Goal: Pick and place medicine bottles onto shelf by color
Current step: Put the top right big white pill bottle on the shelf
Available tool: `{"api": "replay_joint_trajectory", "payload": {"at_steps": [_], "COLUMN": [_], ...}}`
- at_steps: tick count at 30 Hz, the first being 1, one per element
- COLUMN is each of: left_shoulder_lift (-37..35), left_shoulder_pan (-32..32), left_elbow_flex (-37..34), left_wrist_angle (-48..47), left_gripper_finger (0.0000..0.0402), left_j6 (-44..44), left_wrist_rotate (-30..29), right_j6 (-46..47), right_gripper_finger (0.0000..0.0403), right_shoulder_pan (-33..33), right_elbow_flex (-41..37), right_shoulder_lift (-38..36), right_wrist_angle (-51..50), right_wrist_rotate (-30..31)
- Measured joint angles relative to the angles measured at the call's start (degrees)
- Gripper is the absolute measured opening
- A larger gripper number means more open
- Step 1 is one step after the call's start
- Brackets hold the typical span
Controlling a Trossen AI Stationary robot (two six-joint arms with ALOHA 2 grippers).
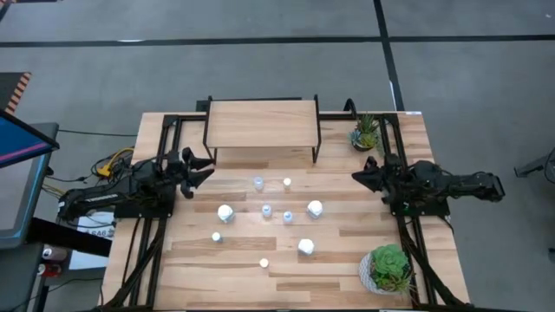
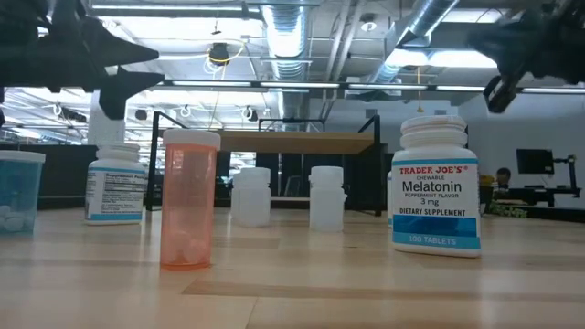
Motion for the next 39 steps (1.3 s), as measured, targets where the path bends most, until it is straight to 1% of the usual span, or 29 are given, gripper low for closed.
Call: {"api": "replay_joint_trajectory", "payload": {"at_steps": [5, 7, 10, 11, 12, 14, 17, 22, 25, 29, 34, 39], "left_shoulder_lift": [0.0, 0.0, 0.56, 0.92, 1.23, 2.65, 5.76, 12.52, 16.52, 21.06, 25.22, 27.68], "left_shoulder_pan": [-0.29, -0.93, -2.32, -2.84, -3.34, -4.33, -5.57, -6.84, -7.53, -8.02, -8.65, -8.81], "left_elbow_flex": [0.0, 0.08, 1.27, 1.93, 2.56, 3.98, 6.59, 9.61, 10.62, 11.89, 14.41, 16.92], "left_wrist_angle": [0.04, -0.02, -0.74, -0.52, -0.42, -0.78, -3.9, -6.25, -6.16, -6.21, -6.08, -6.07], "left_gripper_finger": [0.0197, 0.0196, 0.0196, 0.0196, 0.0196, 0.0196, 0.0196, 0.0196, 0.0196, 0.0196, 0.0196, 0.0196], "left_j6": [0.49, 0.65, 1.16, 1.37, 1.73, 2.9, 4.57, 5.63, 5.65, 6.0, 10.11, 11.18], "left_wrist_rotate": [1.23, 1.52, 1.52, 1.53, 1.51, 1.38, 0.58, 0.48, 0.43, -0.77, -0.95, -0.95], "right_j6": [-1.22, -1.2, -1.37, -1.78, -2.93, -5.23, -8.06, -11.09, -11.52, -11.58, -11.67, -11.65], "right_gripper_finger": [0.0141, 0.0168, 0.0198, 0.0206, 0.0211, 0.0218, 0.0219, 0.021, 0.0204, 0.0198, 0.0193, 0.0193], "right_shoulder_pan": [1.18, 1.63, 1.83, 1.8, 1.79, 2.07, 2.58, 2.42, 2.42, 2.43, 2.44, 3.32], "right_elbow_flex": [0.02, 0.03, 0.08, 0.6, 1.69, 4.59, 11.66, 25.14, 32.69, 40.31, 45.6, 46.69], "right_shoulder_lift": [2.41, 3.67, 6.21, 7.31, 8.49, 10.89, 16.82, 29.66, 35.8, 44.26, 52.06, 58.93], "right_wrist_angle": [10.24, 17.1, 28.23, 30.36, 30.31, 26.88, 18.0, -0.66, -12.46, -25.2, -32.0, -31.94], "right_wrist_rotate": [0.0, 0.13, 1.19, 1.23, 1.2, 0.63, 0.63, 0.46, 0.23, 0.2, 0.0, -0.48]}}
